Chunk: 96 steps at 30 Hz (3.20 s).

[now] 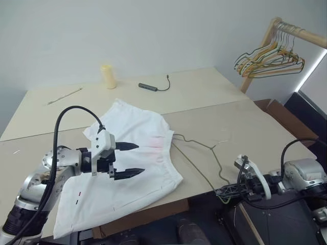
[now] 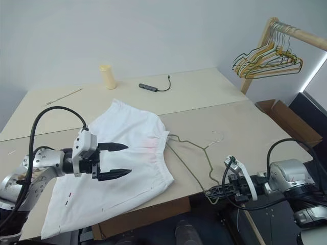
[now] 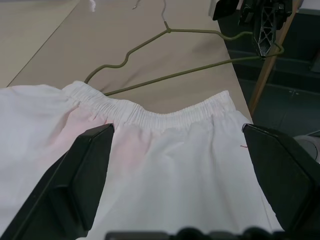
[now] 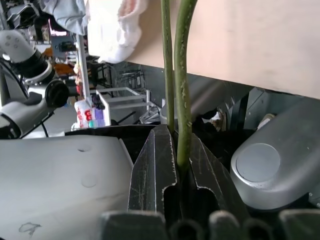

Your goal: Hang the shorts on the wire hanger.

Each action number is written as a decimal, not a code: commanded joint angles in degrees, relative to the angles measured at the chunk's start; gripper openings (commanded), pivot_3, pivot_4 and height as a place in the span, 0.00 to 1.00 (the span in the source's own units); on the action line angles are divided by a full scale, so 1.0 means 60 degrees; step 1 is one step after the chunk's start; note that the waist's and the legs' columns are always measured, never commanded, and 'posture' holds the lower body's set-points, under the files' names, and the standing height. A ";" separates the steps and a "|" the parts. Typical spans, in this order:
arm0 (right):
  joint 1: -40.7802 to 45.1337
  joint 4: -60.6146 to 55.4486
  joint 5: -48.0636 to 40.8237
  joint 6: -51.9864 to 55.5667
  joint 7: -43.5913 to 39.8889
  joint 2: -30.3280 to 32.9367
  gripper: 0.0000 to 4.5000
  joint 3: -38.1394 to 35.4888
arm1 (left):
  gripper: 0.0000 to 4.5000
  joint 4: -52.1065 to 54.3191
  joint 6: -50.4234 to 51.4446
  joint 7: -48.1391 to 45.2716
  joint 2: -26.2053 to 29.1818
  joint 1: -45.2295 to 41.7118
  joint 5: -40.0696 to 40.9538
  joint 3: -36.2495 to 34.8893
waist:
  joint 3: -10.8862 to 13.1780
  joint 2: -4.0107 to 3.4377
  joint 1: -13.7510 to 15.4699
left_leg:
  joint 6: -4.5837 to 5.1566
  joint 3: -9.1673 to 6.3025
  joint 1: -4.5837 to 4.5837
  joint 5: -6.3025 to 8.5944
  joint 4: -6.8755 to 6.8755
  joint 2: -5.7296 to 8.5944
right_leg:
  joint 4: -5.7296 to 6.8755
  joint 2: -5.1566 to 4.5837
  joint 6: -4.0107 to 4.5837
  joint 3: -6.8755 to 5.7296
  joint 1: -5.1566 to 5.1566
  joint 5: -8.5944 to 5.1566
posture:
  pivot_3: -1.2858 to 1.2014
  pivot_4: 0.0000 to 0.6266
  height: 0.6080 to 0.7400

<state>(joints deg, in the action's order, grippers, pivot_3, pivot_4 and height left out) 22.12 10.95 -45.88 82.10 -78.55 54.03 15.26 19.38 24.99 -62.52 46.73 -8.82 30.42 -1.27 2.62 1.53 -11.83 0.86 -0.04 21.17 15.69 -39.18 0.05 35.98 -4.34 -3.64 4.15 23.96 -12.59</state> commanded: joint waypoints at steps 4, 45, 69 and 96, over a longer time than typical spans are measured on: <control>0.1222 0.0214 0.0196 -0.0132 -0.0688 -0.0185 0.00 0.0734 | 0.99 0.0337 0.0062 0.0087 -0.0034 -0.0166 -0.0007 0.0054 | -0.0001 -0.0002 -0.0030 | 0.0000 0.0003 -0.0005 0.0000 -0.0007 -0.0001 | 0.0005 0.0002 0.0001 0.0005 -0.0002 0.0004 | 0.45 0.00 1.00; 0.3797 0.0595 0.4015 -0.2985 0.1807 -0.2531 0.00 0.0133 | 0.99 -0.0720 -0.0706 0.0260 -0.0156 -0.1215 -0.0557 -0.0098 | -0.0007 -0.0013 0.0247 | -0.0004 -0.0027 0.0025 0.0000 -0.0077 0.0008 | 0.0048 -0.0009 0.0080 -0.0017 0.0014 0.0064 | 0.46 0.00 1.00; 0.4968 -0.2915 0.5384 -0.5519 0.1674 -0.2314 0.00 0.1790 | 0.99 -0.9038 -0.4965 -0.4997 0.0764 -0.9320 -0.2450 0.2352 | -0.0006 -0.0015 0.0128 | 0.0007 -0.0030 0.0078 0.0005 -0.0107 0.0012 | 0.0037 -0.0010 0.0059 -0.0030 0.0045 0.0074 | 0.46 0.00 1.00; 0.4571 -0.3207 0.6333 -0.7288 0.2073 -0.2743 0.13 0.1883 | 0.00 -0.9845 -0.5815 -0.4986 0.1098 -0.9449 -0.2344 0.4460 | -0.0006 -0.0015 0.0234 | 0.0009 -0.0031 0.0112 0.0005 -0.0125 0.0010 | 0.0043 -0.0007 0.0054 -0.0034 0.0069 0.0071 | 0.46 0.00 1.00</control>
<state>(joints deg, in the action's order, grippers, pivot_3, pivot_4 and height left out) 48.82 -6.17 -7.52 42.54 -66.96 39.00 28.72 -38.87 -8.78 -92.30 53.69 -63.73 18.87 27.66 2.59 1.44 -10.42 0.91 -0.20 21.85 15.72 -39.94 0.10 36.24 -4.37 -3.32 3.94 24.37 -12.16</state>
